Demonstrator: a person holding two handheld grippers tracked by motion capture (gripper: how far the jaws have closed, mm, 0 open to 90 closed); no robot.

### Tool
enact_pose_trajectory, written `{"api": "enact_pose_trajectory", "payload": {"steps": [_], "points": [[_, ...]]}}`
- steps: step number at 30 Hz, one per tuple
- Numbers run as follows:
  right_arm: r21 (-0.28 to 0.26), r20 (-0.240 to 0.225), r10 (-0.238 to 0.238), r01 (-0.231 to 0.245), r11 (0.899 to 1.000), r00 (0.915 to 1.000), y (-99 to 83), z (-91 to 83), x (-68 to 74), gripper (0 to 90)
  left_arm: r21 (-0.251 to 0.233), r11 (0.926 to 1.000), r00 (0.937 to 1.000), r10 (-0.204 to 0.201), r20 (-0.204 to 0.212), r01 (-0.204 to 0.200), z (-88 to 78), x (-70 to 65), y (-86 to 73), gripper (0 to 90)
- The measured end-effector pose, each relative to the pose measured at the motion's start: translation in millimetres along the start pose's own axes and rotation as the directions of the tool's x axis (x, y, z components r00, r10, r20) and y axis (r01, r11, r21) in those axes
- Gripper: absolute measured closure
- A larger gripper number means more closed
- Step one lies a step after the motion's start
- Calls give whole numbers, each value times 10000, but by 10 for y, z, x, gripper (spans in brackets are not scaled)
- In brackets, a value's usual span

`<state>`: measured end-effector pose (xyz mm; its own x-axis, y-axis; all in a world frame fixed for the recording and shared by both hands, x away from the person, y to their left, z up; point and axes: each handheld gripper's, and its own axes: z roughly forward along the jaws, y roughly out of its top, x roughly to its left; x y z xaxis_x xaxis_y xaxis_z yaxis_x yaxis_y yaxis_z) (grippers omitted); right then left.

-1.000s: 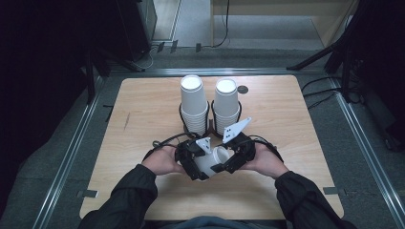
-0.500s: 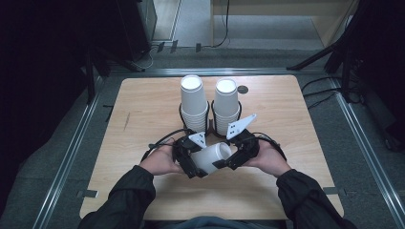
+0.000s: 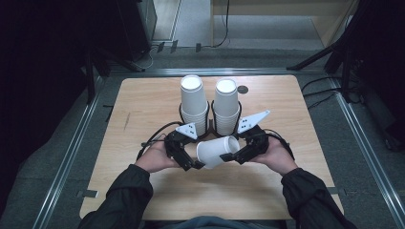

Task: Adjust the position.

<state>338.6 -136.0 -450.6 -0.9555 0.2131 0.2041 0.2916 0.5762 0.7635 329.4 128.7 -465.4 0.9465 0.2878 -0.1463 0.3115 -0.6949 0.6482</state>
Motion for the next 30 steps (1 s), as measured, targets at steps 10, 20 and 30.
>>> {"api": "enact_pose_trajectory", "payload": {"steps": [10,20,30], "points": [[-474,340,45,-28,9989,9994,-25,-173,-6,245,-1185,9929,9992,-134,-379,88,-155,-7,-47,0],[-1274,315,64,-24,9919,9995,41,-306,39,245,-1868,9817,9990,-420,-161,382,-123,-26,-68,0],[-1596,-78,-218,202,9870,9997,109,-240,120,246,-1865,9824,9999,-1,170,32,27,-104,5,0]]}}
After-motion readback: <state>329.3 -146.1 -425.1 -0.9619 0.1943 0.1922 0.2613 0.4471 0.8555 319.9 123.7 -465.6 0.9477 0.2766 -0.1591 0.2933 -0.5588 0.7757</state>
